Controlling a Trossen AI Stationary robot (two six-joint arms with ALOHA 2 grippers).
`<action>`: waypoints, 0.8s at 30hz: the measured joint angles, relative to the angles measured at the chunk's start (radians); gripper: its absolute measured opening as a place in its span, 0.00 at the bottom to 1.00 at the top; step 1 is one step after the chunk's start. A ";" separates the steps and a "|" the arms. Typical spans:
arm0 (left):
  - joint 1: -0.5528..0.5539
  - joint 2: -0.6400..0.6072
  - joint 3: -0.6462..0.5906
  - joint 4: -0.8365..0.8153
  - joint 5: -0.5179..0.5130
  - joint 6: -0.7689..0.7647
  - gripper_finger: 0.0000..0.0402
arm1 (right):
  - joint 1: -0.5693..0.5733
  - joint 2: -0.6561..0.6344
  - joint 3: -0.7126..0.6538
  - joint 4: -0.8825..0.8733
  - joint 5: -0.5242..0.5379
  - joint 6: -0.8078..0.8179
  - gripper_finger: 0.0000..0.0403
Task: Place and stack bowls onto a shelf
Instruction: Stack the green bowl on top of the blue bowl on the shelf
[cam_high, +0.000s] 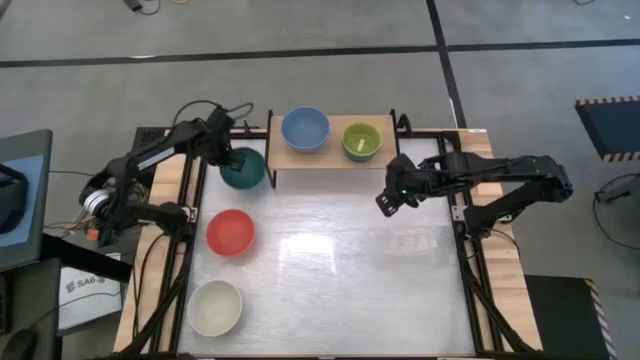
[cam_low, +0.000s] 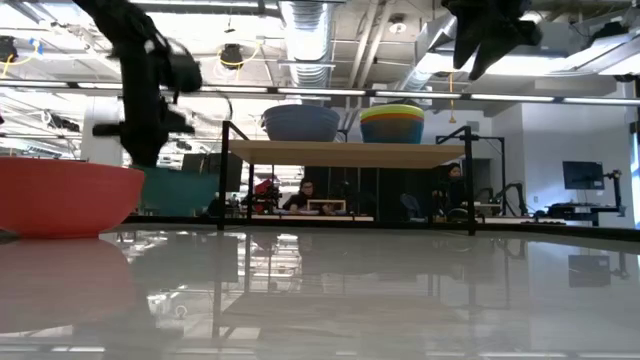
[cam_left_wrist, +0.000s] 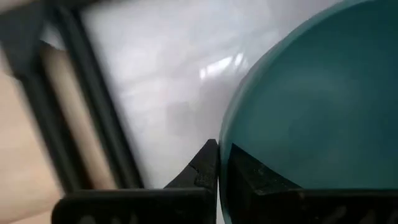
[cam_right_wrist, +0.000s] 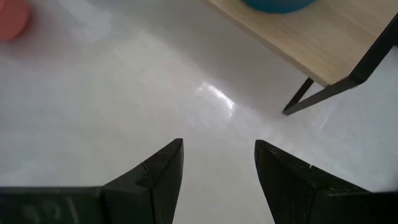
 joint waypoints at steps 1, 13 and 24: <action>-0.002 -0.029 0.020 -0.014 -0.013 -0.001 0.00 | 0.003 0.000 0.000 0.001 0.001 0.007 0.56; -0.105 -0.223 0.340 0.224 0.019 0.059 0.00 | -0.002 0.000 0.000 0.020 0.044 0.010 0.56; -0.201 0.100 0.601 0.275 0.004 0.032 0.00 | 0.020 0.000 0.000 0.029 0.038 0.030 0.56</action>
